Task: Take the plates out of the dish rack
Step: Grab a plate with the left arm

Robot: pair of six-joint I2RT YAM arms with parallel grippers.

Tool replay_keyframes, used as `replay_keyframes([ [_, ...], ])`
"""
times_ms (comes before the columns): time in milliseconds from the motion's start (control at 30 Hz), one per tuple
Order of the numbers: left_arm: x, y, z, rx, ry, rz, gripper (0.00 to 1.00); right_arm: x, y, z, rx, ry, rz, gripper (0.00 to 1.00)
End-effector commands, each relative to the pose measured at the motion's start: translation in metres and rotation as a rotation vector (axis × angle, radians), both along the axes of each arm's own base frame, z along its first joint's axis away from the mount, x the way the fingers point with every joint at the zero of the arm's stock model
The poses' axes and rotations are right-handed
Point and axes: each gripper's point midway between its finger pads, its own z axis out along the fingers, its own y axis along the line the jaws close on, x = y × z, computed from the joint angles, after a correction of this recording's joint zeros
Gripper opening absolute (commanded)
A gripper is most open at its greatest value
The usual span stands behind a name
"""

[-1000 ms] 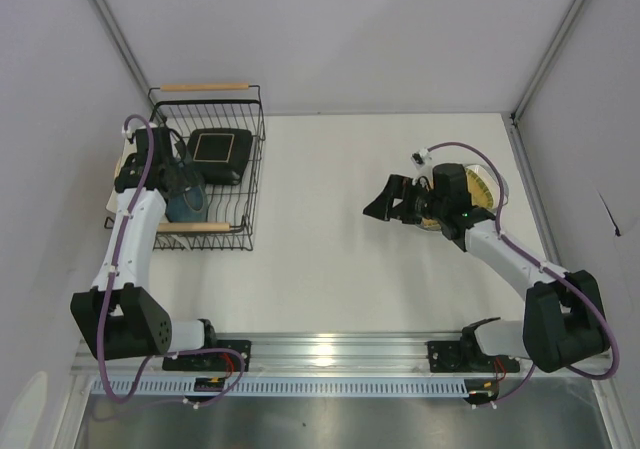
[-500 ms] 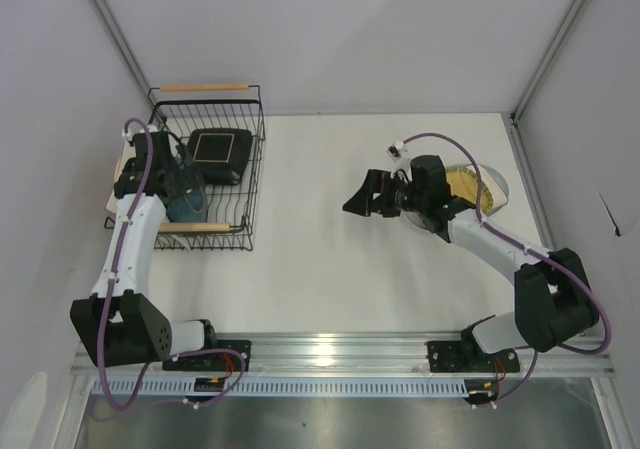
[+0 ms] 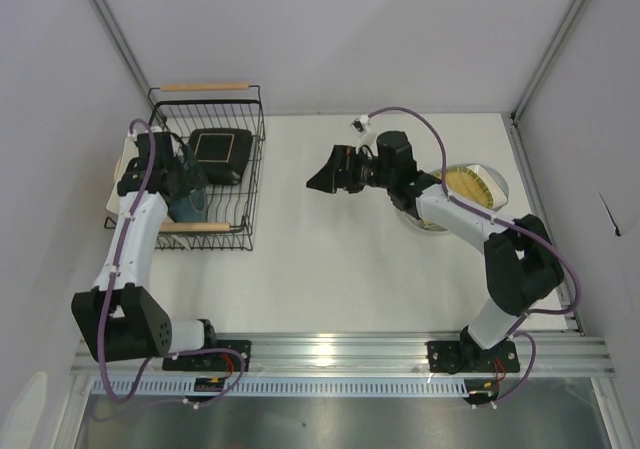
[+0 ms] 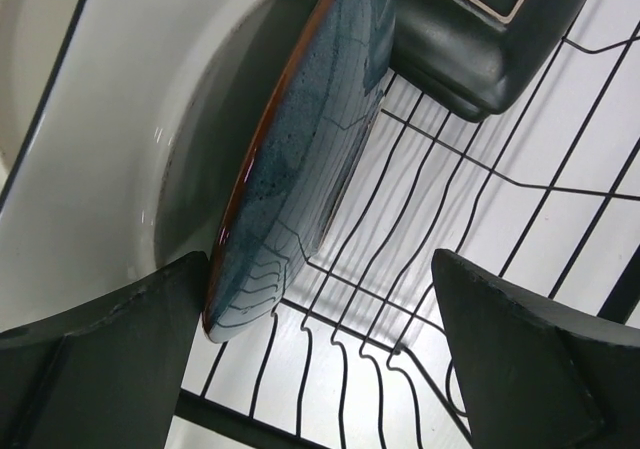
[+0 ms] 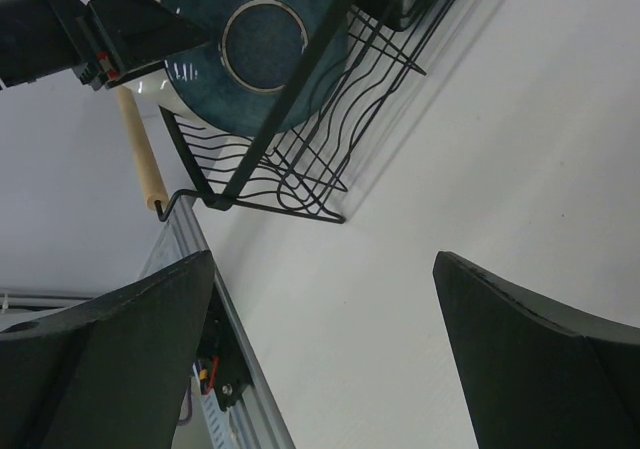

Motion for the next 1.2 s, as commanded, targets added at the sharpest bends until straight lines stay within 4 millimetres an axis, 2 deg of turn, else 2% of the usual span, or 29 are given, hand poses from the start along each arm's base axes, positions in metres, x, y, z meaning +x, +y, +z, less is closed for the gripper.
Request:
replay_keyframes([
  [0,0.01,0.002,-0.005,0.001,-0.012,0.007,0.98,0.001,0.017,0.014,0.058,-0.014,0.041,1.0],
  [67,0.014,0.004,-0.011,0.008,0.003,0.011,0.95,-0.001,0.019,0.01,0.059,-0.009,0.048,1.0],
  [267,0.022,0.0,-0.028,-0.014,0.031,-0.01,0.71,-0.008,0.017,-0.006,0.042,0.018,0.056,1.0],
  [433,0.023,-0.001,-0.027,-0.013,0.02,-0.02,0.59,-0.01,0.015,-0.009,0.037,0.023,0.054,0.99],
  [533,0.025,-0.005,-0.026,-0.028,0.014,-0.035,0.41,-0.012,0.015,-0.007,0.037,0.022,0.058,0.98],
  [567,0.026,-0.007,-0.026,-0.034,0.01,-0.043,0.29,-0.012,0.014,-0.005,0.036,0.015,0.056,0.98],
  [633,0.029,-0.014,-0.024,-0.065,-0.006,-0.072,0.16,-0.012,0.012,-0.007,0.021,0.019,0.049,0.98],
  [667,0.03,-0.017,-0.022,-0.078,-0.015,-0.084,0.05,-0.012,0.011,-0.008,0.012,0.016,0.046,0.98],
  [700,0.031,-0.019,-0.02,-0.091,-0.022,-0.09,0.0,-0.01,0.009,-0.004,0.004,-0.003,0.035,0.98],
  [867,0.035,-0.032,0.0,-0.136,-0.086,-0.135,0.0,-0.006,-0.005,-0.003,-0.07,-0.018,-0.013,0.99],
  [1000,0.036,-0.032,0.015,-0.127,-0.123,-0.141,0.0,0.002,-0.017,0.002,-0.103,-0.038,-0.056,1.0],
  [1167,0.035,-0.036,0.03,-0.139,-0.154,-0.16,0.0,0.004,-0.023,0.004,-0.106,-0.044,-0.069,1.0],
])
